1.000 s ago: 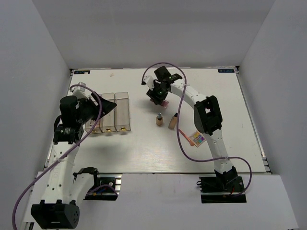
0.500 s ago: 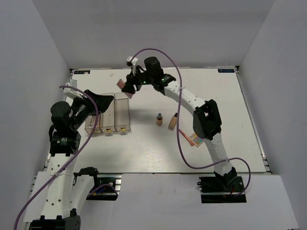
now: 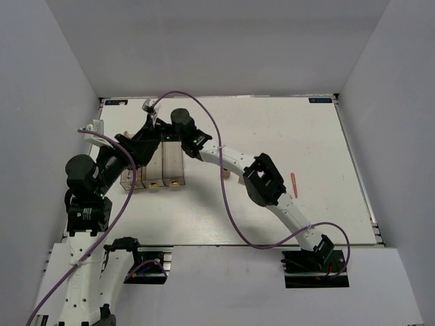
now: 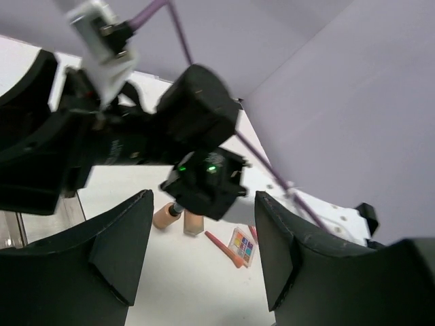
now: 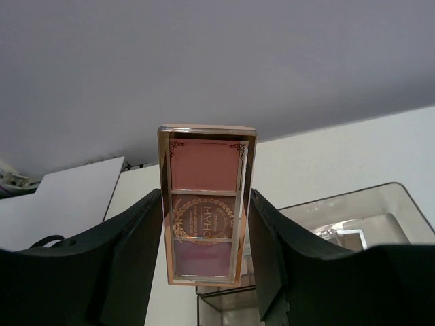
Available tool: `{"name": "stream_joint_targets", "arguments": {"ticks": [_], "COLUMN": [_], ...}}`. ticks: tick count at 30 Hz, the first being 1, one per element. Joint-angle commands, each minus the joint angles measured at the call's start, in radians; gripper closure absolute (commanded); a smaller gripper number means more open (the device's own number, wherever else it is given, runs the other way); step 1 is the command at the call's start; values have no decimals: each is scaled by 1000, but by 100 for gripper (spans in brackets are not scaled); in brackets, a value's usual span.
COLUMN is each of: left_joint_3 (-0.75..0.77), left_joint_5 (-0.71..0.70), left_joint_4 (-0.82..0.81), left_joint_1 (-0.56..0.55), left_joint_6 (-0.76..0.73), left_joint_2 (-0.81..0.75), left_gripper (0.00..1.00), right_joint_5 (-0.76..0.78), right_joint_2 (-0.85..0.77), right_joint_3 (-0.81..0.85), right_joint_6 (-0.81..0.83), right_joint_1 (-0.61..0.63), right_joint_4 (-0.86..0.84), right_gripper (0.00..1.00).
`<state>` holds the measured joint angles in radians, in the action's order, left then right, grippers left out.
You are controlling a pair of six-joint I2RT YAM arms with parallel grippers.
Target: Organize the makeup
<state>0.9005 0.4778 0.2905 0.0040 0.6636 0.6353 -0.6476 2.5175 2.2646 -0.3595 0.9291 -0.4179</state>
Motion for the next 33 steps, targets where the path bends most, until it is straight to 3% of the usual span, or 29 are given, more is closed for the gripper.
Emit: {"name": "stream_joint_targets", "arguments": {"ticks": [1,22,30,33], "left_joint_3": [31,63,52,51], "left_joint_5": [-16,-34,-30,-28], "left_joint_4": [39,168,170,170], "left_joint_1": [-2,-2,7,7], "left_joint_6": [10,11,13,14], "left_joint_2": [-26,-66,-68,-63], "left_gripper": [29,30,30,30], "right_joint_5": [81,284,319,324], "right_joint_2": [27,170,194,195], "right_joint_3": [64,75,50,36], "right_joint_6": [-41,-45,-26,-21], "right_joint_1": [17,91,90,88], "right_joint_4": [-133,-202,-174,-168], "right_gripper": [97,97,81,64]}}
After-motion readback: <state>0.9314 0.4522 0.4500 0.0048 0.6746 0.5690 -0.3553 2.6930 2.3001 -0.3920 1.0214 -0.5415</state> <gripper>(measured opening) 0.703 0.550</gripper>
